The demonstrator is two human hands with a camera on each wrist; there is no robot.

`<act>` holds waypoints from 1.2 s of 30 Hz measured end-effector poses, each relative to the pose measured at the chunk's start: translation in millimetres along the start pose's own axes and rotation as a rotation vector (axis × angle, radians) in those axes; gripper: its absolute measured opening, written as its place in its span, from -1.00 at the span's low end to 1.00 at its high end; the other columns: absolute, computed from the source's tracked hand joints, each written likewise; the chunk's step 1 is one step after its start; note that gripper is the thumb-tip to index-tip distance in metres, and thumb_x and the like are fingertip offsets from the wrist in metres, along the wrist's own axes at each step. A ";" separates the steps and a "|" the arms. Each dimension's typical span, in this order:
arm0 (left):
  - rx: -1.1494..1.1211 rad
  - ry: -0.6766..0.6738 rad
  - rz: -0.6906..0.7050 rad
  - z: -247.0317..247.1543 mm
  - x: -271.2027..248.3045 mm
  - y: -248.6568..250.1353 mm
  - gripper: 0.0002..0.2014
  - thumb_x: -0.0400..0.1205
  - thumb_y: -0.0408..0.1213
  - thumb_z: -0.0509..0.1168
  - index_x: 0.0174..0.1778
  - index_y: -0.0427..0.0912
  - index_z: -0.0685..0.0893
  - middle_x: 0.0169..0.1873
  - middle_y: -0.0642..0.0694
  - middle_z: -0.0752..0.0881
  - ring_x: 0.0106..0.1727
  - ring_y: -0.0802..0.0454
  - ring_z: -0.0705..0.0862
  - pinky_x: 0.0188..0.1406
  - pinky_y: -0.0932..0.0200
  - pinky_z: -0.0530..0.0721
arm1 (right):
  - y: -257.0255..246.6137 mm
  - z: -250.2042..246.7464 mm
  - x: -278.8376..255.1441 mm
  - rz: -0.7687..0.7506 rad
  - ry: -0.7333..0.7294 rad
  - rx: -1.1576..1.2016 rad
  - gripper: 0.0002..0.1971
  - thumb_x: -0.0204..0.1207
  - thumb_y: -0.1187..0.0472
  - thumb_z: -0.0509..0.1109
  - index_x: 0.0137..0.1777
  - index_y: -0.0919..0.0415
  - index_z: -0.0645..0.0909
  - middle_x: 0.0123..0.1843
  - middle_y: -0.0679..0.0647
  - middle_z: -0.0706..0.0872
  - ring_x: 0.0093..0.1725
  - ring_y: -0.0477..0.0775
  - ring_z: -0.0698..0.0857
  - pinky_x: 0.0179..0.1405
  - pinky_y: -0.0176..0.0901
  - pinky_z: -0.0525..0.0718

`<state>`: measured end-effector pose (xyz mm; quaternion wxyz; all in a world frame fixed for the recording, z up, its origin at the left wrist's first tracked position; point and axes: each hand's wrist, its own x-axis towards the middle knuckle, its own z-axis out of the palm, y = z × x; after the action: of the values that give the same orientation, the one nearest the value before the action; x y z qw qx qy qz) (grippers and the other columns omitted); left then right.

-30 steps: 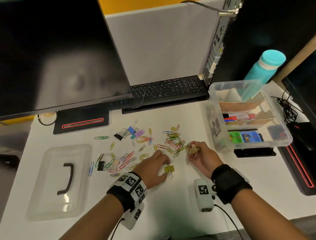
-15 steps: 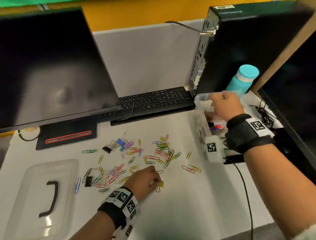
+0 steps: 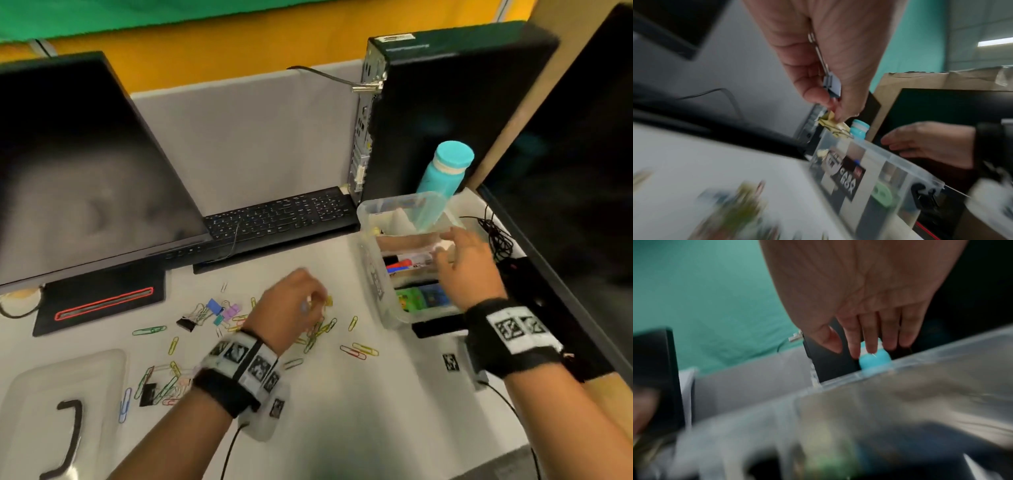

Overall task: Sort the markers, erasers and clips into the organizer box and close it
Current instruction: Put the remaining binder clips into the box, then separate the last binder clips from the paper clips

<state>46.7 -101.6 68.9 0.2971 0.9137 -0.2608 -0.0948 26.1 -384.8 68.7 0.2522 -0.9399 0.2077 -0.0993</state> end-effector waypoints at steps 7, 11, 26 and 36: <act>0.452 -0.065 0.287 1.8 152.1 74.2 -0.85 0.61 -0.36 0.20 0.01 -0.22 0.65 0.05 -0.18 0.57 0.01 -0.14 0.61 -0.18 0.04 0.52 | 31.5 23.4 -21.9 -0.072 0.049 -0.217 -0.45 0.59 0.05 0.20 0.53 0.30 0.34 0.65 0.27 0.23 0.65 0.26 0.17 0.62 0.13 0.17; 0.707 -0.268 0.288 25.0 192.8 90.8 -0.75 0.63 -0.40 0.21 0.23 -0.28 0.59 0.22 -0.26 0.55 0.20 -0.23 0.59 0.05 -0.04 0.59 | 37.8 21.2 -29.4 -0.083 0.035 -0.252 -0.37 0.54 -0.01 0.09 0.56 0.33 0.31 0.65 0.30 0.22 0.65 0.27 0.17 0.63 0.12 0.14; 0.330 -0.193 0.137 47.7 169.7 56.2 -0.68 0.64 -0.18 0.26 0.31 -0.10 0.59 0.35 -0.12 0.57 0.29 -0.13 0.61 0.29 0.04 0.55 | 43.6 11.8 -32.2 -0.109 -0.079 -0.248 -0.38 0.55 0.01 0.24 0.56 0.27 0.30 0.68 0.24 0.15 0.67 0.21 0.08 0.65 0.10 0.09; 0.170 -0.076 -0.035 25.5 -3.9 -17.0 -0.63 0.70 -0.07 0.10 0.43 0.00 0.43 0.33 0.01 0.51 0.28 0.03 0.55 0.13 0.03 0.65 | -9.7 11.1 -47.0 -0.179 -0.059 -0.058 -0.51 0.53 0.20 0.31 0.45 0.27 0.38 0.58 0.26 0.32 0.62 0.27 0.17 0.64 0.16 0.11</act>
<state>42.1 -100.4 38.4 0.2066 0.9357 -0.2631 -0.1120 -9.3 -351.7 60.4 0.2209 -0.9642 0.1180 -0.0877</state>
